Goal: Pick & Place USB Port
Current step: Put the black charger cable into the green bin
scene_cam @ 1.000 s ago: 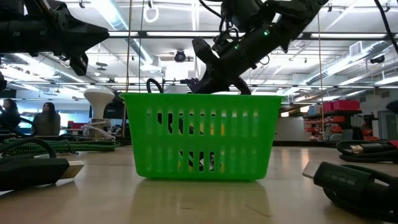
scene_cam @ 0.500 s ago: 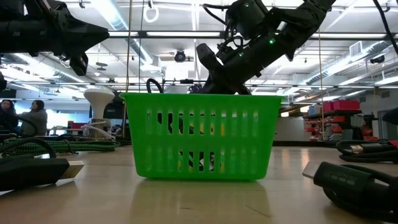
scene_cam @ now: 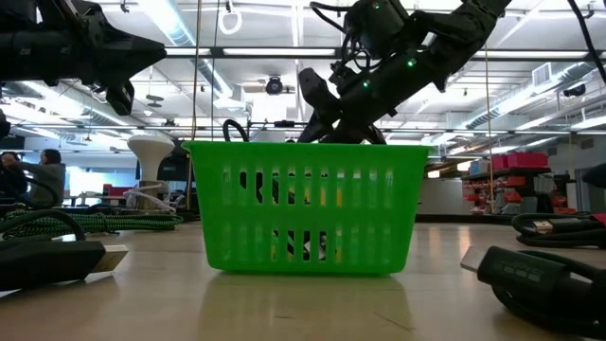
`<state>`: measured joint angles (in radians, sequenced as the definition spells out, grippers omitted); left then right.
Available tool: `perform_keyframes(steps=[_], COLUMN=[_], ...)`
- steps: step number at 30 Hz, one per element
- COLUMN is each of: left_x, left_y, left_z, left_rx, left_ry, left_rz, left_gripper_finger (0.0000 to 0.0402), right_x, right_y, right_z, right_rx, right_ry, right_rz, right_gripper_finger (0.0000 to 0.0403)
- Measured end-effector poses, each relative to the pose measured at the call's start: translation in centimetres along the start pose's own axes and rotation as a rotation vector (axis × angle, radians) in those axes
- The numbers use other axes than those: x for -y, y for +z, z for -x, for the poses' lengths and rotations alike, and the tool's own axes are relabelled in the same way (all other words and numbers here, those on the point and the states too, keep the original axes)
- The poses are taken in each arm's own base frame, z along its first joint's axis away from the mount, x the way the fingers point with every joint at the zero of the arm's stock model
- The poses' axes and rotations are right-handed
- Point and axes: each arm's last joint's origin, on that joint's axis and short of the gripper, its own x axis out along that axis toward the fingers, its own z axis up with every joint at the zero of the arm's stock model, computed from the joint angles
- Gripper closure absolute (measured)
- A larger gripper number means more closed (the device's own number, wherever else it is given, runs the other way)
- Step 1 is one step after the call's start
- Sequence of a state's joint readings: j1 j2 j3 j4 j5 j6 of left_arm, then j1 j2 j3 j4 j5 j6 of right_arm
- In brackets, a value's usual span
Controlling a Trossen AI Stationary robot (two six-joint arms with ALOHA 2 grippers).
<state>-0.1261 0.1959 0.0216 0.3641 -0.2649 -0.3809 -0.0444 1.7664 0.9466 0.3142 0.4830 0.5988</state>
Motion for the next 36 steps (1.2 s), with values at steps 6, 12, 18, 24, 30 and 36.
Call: perform_keyframes(steps=[6,12,18,24,30,36], left_x=[0.0,0.1,0.1,0.1,0.1,0.1], left_y=[0.0,0.0,0.0,0.0,0.0,0.1], left_z=[0.0,0.0,0.0,0.0,0.0,0.0], left_rx=[-0.003,-0.01,-0.008,-0.005,-0.003,0.003], left_ry=[-0.003,-0.022,-0.023,-0.024,-0.024,-0.026], left_rz=[0.0,-0.001,-0.001,0.0,0.001,0.003], left_gripper_finger=[0.0362,0.0362,0.0362,0.0362,0.0362,0.0362], right_x=[-0.4,-0.9,-0.8,-1.0,-0.5,0.6], right_y=[1.8,1.7,-0.6,-3.3,-4.9,-7.3], right_z=[1.5,6.7,11.8,15.1,17.4,18.0], right_rx=[-0.074,-0.323,-0.588,-0.785,-0.866,-0.897], right_ry=[0.226,0.294,0.182,0.08,-0.095,-0.168], right_rz=[0.192,0.31,0.317,0.318,0.306,0.255], right_gripper_finger=[0.0237,0.0256,0.0277,0.0271,0.0247,0.0221])
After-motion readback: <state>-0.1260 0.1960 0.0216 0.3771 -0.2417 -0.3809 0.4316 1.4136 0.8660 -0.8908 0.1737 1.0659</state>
